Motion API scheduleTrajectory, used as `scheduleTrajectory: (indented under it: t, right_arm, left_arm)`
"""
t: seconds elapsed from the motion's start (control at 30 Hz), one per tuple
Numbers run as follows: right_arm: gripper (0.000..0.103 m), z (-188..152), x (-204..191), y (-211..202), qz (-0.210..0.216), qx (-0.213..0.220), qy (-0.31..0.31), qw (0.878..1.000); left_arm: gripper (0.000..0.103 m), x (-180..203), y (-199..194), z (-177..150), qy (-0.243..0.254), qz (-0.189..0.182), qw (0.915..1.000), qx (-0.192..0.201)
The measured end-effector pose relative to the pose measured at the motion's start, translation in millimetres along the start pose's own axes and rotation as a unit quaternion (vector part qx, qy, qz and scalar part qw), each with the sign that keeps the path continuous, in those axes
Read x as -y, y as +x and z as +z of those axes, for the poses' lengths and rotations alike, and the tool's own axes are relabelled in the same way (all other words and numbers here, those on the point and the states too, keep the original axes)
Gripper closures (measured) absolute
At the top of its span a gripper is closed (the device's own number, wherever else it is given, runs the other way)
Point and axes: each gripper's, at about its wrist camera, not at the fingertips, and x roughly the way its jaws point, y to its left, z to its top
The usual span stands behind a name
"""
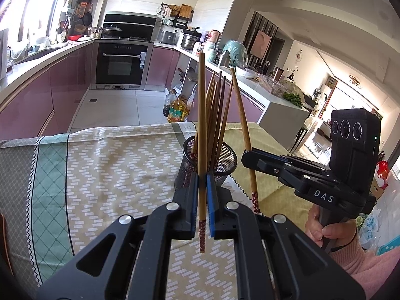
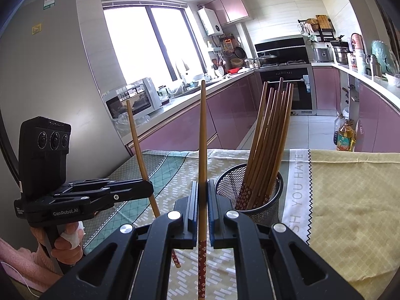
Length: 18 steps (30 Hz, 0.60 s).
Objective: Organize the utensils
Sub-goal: 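Lift both held chopsticks upright and carry them over the black mesh holder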
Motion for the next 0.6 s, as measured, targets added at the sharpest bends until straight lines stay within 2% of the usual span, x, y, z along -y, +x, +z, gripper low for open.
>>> scheduleTrajectory:
  t: [0.6]
  right_arm:
    - [0.097,4.0,5.0,1.8,-0.004,0.009,0.004,1.000]
  left_arm:
    - [0.096,0.1,3.0,5.4,0.003,0.000,1.0000,0.001]
